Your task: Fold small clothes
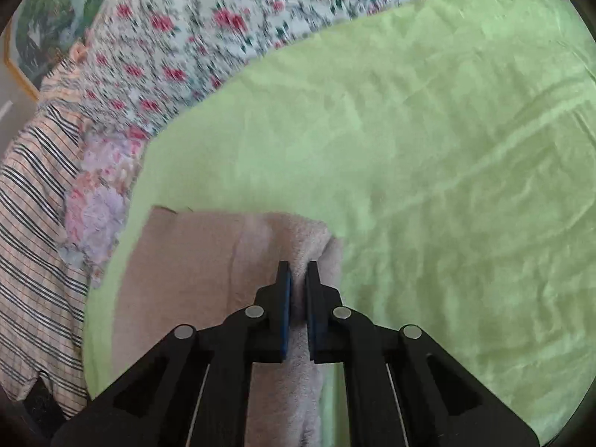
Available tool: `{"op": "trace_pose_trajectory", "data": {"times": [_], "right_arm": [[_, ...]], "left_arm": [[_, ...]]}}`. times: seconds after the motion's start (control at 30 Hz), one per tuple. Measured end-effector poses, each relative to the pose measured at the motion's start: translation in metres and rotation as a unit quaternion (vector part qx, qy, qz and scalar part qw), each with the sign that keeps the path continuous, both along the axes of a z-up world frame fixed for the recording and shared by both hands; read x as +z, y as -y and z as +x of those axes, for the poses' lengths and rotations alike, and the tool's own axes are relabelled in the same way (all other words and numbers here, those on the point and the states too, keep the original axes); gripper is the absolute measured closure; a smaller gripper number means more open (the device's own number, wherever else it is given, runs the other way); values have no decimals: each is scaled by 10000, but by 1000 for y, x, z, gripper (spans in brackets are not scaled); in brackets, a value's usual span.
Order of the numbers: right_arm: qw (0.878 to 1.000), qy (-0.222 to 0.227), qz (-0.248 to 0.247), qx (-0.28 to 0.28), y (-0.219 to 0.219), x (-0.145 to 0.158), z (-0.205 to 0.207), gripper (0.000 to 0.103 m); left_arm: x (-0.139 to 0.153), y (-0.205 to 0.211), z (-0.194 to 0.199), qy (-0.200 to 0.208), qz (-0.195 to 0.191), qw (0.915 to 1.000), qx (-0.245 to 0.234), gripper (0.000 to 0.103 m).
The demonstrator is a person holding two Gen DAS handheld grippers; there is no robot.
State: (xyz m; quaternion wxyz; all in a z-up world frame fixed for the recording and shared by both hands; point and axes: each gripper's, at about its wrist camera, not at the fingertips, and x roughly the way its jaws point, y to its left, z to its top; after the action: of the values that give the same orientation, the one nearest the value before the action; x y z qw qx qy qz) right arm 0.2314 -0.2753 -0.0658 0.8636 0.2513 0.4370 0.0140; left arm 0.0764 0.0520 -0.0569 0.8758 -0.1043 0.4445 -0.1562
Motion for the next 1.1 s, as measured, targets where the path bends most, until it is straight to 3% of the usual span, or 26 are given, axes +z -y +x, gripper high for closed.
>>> {"op": "trace_pose_trajectory", "data": {"times": [0.13,0.2,0.3,0.4,0.47,0.57,0.93,1.1], "right_arm": [[9996,15,-45,-293,5,9,-14,92],[9989,306,-24,-365,1,27,-36,91],[9978,639,178,74,-22,47,-78,89],[9977,464,161,457,-46,37,-105,89],[9986,93,-229,463,-55,15,-111,92],[9997,73,88,217,-41,-4,-112,101],[9982,506,51,326,-57,38,-176,100],[9981,42,-252,558,-77,14,-187,100]], "left_arm": [[-1,-1,0,-29,-67,10000,46,72],[-3,-3,0,-39,-86,9999,51,72],[-5,-4,-2,-55,-109,9999,47,71],[-5,-2,-2,-56,-107,9999,41,71],[-6,0,-3,-50,-71,10000,25,70],[-11,2,-5,-126,-28,9999,-9,65],[-18,-4,-30,-306,-40,9995,24,64],[-21,-6,-31,-356,67,9993,-12,63]]}}
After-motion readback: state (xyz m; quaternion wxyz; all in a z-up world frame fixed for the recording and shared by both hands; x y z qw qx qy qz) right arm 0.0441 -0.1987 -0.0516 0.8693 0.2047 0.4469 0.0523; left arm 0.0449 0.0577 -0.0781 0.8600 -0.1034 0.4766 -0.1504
